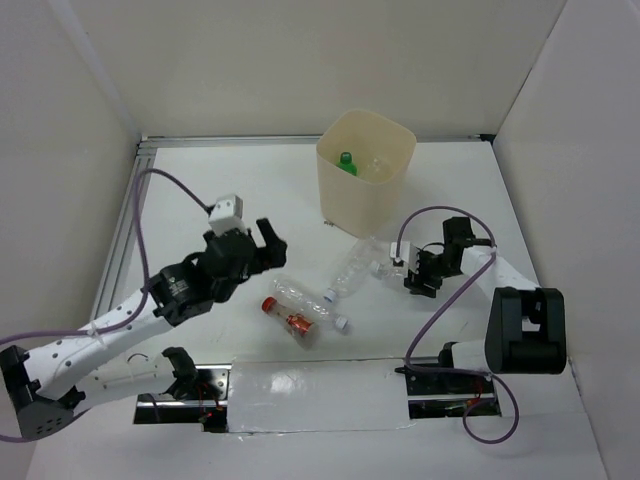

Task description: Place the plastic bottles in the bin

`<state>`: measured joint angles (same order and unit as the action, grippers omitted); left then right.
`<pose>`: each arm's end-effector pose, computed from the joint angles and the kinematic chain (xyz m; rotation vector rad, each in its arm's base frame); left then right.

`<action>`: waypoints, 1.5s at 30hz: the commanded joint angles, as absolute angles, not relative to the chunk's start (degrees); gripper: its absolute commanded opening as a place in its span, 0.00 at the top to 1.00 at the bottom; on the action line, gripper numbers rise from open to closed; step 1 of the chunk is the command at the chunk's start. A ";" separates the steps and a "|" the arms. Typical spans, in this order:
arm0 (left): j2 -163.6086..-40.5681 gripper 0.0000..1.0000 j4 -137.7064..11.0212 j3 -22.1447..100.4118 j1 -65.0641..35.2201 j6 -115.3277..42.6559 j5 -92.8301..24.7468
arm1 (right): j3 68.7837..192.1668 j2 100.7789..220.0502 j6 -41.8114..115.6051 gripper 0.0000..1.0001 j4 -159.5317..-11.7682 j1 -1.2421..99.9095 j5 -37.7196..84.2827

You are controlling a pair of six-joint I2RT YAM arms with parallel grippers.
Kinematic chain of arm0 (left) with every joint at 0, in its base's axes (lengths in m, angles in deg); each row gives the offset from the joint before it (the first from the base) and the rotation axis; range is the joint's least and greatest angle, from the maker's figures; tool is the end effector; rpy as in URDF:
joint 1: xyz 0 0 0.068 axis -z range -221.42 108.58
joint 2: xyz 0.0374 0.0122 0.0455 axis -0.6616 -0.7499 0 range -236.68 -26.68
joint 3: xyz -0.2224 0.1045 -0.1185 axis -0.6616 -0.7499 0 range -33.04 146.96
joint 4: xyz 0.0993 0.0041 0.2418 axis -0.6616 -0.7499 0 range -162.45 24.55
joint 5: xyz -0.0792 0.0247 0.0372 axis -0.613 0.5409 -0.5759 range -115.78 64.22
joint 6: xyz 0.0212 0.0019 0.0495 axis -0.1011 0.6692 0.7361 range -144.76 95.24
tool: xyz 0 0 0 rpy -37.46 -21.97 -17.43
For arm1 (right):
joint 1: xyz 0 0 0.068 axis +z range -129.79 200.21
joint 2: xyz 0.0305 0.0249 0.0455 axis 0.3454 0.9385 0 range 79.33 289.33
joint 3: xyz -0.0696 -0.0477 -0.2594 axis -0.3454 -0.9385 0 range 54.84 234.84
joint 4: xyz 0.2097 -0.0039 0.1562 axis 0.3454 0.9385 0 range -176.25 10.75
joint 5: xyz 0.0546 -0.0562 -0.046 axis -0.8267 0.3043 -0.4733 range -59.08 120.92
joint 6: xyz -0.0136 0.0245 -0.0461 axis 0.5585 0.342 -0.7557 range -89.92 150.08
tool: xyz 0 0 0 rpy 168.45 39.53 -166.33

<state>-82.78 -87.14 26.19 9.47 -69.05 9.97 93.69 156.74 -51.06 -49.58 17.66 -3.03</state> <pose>0.1496 -0.1511 0.3731 -0.3171 1.8436 -0.5711 0.2185 0.0102 0.1652 -1.6844 1.8997 0.3575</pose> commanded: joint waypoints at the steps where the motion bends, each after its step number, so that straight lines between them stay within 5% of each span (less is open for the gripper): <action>1: -80.65 0.00 -101.47 17.26 10.60 -92.40 7.29 | 94.74 156.16 -55.33 0.39 -47.07 18.19 -2.46; 2: -80.65 0.00 -102.61 14.71 11.22 -97.48 6.31 | 96.92 154.50 -56.74 0.51 -41.39 16.79 -3.87; 4: -80.82 0.00 -103.24 13.29 11.92 -101.03 4.64 | 100.44 151.86 -58.85 0.58 -34.69 15.38 -7.99; 10: -88.72 0.00 -109.46 16.62 13.86 -110.61 -0.99 | 123.69 142.89 -56.69 0.66 -18.31 14.85 -25.22; 15: -90.05 0.00 -105.01 13.47 14.39 -113.70 -6.08 | 135.69 140.16 -24.54 0.67 -38.37 14.85 -36.29; 19: -91.36 0.00 -103.85 12.06 15.00 -116.86 -8.03 | 136.21 142.42 5.08 0.67 -78.15 17.12 -35.44; 28: -94.71 0.00 -97.53 7.05 15.00 -119.14 -10.66 | 147.81 164.98 11.02 0.66 -90.82 31.71 -22.87; 32: -95.24 0.00 -95.86 5.47 15.00 -120.47 -10.14 | 150.91 172.21 11.80 0.54 -90.11 31.72 -22.17; 37: -97.60 0.03 -92.35 4.24 15.00 -121.08 -9.34 | 150.20 174.43 11.27 0.02 -87.39 31.11 -22.60; 42: -102.52 0.07 -90.85 5.45 15.00 -120.56 -10.05 | 148.11 170.22 13.82 0.00 -86.16 29.26 -23.91; 45: -106.13 0.20 -90.24 6.60 15.53 -120.03 -9.52 | 145.12 165.83 15.14 0.00 -86.16 27.95 -24.98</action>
